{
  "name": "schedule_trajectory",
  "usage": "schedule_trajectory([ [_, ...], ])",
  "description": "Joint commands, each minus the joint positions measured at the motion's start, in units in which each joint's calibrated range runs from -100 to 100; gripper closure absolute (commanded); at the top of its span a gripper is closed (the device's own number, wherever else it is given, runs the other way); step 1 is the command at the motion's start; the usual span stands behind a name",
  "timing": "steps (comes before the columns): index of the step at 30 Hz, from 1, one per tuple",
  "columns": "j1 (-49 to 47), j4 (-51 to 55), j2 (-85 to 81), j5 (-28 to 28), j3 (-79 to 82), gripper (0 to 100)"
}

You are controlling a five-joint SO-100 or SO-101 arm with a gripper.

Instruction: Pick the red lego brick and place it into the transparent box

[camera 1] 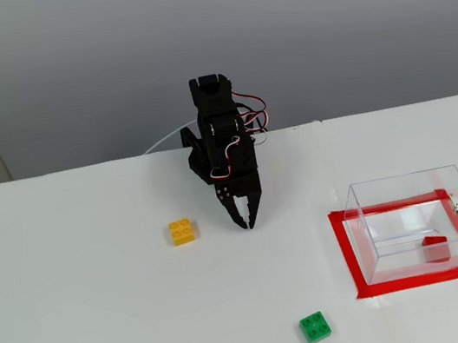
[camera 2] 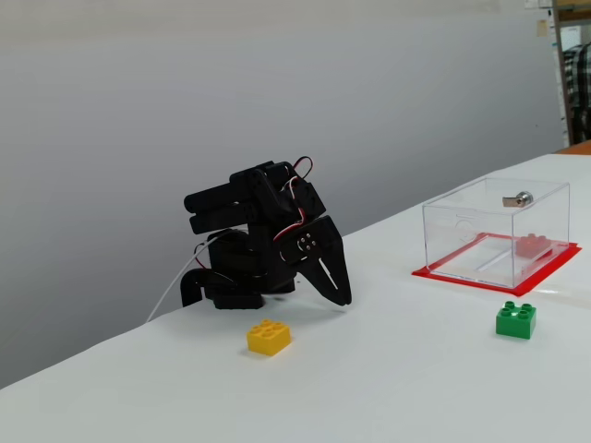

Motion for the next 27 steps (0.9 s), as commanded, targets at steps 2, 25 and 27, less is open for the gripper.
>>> schedule_trajectory([
  [2,0.6,0.2,-0.5,-0.3,-1.0,98],
  [25,0.5,0.2,-0.5,-0.2,-1.2,98],
  [27,0.5,0.2,-0.5,-0.2,-1.2,98],
])
